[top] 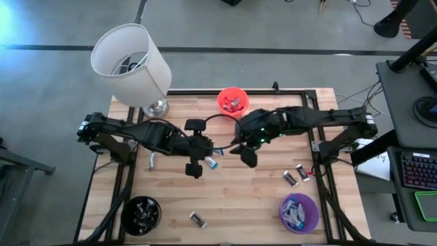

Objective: Organize candy in baskets
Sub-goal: Put the white chocolate into the purple bucket

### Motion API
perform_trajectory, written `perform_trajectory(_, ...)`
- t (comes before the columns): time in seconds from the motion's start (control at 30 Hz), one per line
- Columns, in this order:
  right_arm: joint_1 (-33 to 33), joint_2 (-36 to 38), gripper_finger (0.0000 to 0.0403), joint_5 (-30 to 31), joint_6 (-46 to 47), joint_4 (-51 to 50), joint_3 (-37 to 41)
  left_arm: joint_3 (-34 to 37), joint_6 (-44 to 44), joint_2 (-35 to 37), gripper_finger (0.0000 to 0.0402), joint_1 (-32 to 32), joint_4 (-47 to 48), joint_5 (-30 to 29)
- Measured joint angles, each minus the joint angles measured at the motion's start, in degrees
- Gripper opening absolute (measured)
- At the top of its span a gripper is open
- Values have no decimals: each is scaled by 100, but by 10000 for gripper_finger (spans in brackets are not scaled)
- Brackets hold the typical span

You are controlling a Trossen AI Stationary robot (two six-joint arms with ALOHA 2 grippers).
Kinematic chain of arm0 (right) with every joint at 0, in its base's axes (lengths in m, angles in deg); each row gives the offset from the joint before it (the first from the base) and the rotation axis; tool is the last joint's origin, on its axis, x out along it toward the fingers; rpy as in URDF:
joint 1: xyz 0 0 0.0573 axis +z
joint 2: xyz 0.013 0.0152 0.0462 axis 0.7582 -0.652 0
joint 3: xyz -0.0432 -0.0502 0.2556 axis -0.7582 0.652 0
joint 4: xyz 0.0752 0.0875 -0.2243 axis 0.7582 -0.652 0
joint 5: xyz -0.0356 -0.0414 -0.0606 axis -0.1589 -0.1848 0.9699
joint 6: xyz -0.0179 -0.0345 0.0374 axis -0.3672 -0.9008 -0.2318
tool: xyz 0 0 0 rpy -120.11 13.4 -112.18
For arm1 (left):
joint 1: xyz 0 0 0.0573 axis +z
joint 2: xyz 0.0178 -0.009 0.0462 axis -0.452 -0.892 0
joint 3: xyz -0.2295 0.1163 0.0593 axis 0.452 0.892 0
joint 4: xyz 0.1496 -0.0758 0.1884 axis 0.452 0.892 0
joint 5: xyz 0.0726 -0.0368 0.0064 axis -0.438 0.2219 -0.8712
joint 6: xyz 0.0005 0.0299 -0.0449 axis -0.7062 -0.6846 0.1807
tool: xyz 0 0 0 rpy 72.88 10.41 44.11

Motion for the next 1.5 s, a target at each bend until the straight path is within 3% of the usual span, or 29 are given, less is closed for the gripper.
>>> perform_trajectory(0.37,25,-612,157,1,65,732,-2,4,-261,7,38,11,22,-31)
perform_trajectory(0.73,252,-412,157,53,380,810,-51,4,-487,7,38,114,65,-2)
perform_trajectory(1.1,252,-428,157,778,566,920,-55,4,-560,7,38,181,62,-2)
perform_trajectory(1.5,243,-491,157,785,679,1099,-55,4,-720,7,38,225,-219,-6)
